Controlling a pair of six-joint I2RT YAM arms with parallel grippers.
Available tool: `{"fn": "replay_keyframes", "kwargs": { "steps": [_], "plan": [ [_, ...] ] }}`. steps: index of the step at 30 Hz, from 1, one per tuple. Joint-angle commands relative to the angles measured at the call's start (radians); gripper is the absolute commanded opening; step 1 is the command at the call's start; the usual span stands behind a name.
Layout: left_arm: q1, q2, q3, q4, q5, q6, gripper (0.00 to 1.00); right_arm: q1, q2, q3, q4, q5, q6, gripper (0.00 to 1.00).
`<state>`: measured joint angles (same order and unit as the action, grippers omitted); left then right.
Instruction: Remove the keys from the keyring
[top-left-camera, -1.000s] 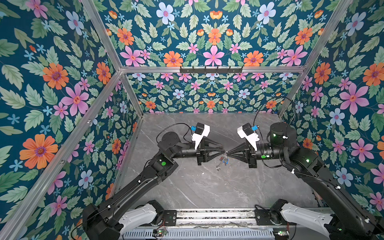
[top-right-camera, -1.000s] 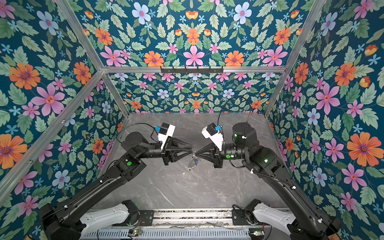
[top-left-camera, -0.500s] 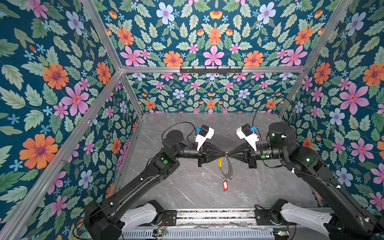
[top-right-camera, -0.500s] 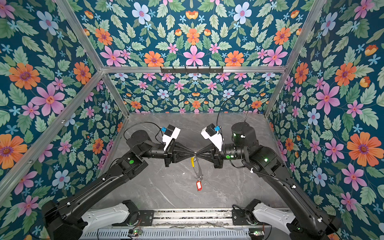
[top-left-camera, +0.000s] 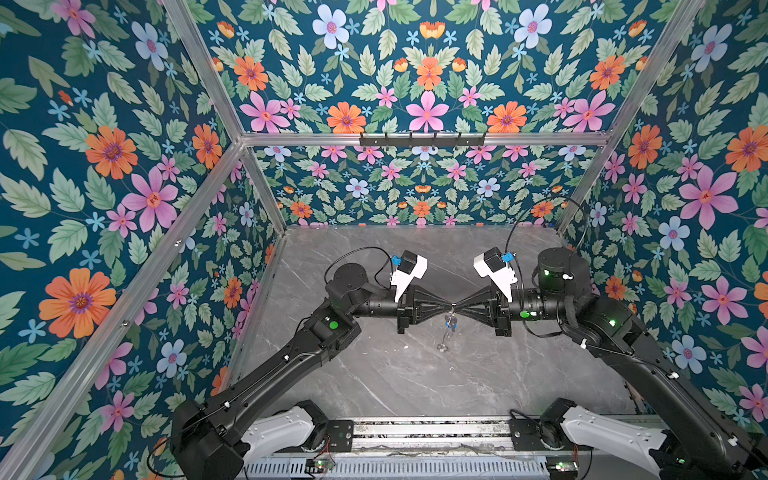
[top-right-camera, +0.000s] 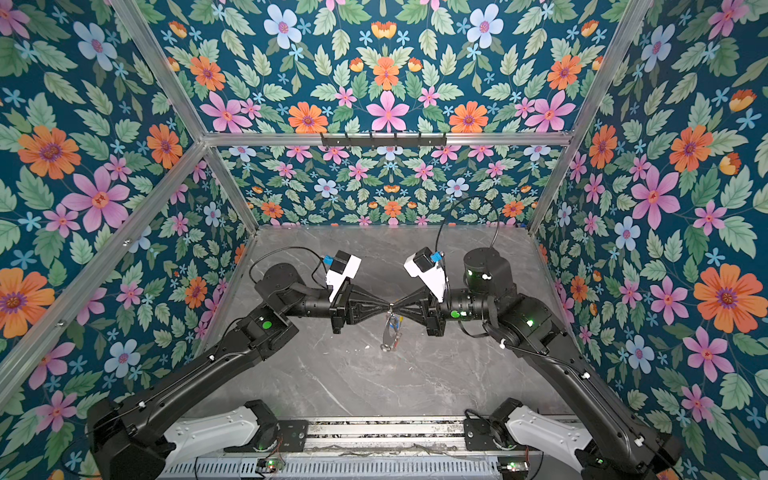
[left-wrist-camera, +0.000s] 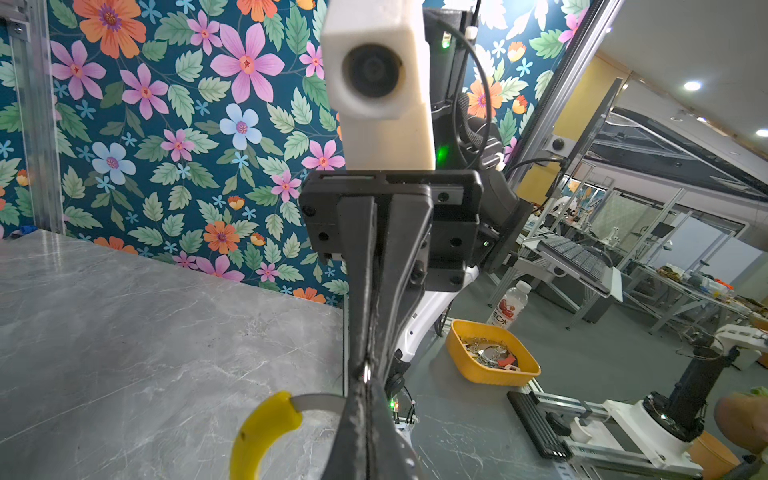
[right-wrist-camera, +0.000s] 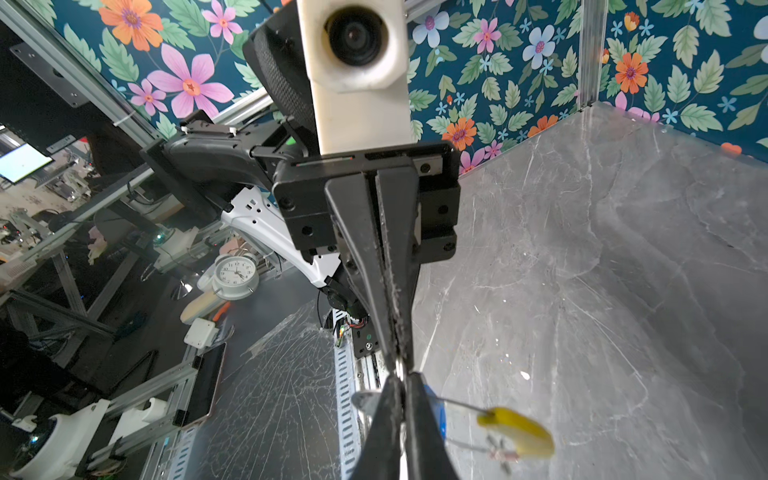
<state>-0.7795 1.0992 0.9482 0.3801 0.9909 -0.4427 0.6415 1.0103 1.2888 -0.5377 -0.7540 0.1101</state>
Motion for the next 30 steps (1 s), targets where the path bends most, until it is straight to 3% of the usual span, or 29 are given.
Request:
{"fn": "replay_keyframes", "kwargs": {
  "steps": [1, 5, 11, 17, 30],
  "plan": [
    [-0.005, -0.024, -0.054, 0.216, -0.056, -0.03, 0.0, 0.001, -0.046, -0.062, 0.249, 0.025, 0.1, 0.34],
    [-0.008, -0.045, -0.135, 0.4, -0.155, -0.045, 0.0, 0.001, -0.121, -0.185, 0.503, 0.113, 0.231, 0.44],
    [-0.024, -0.035, -0.222, 0.668, -0.259, -0.065, 0.0, 0.0, -0.151, -0.3, 0.755, 0.186, 0.383, 0.47],
    [-0.028, 0.001, -0.247, 0.819, -0.288, -0.114, 0.0, 0.0, -0.109, -0.315, 0.838, 0.13, 0.444, 0.46],
    [-0.029, 0.007, -0.265, 0.857, -0.333, -0.123, 0.0, 0.023, -0.074, -0.316, 0.864, 0.029, 0.458, 0.35]
  ]
}}
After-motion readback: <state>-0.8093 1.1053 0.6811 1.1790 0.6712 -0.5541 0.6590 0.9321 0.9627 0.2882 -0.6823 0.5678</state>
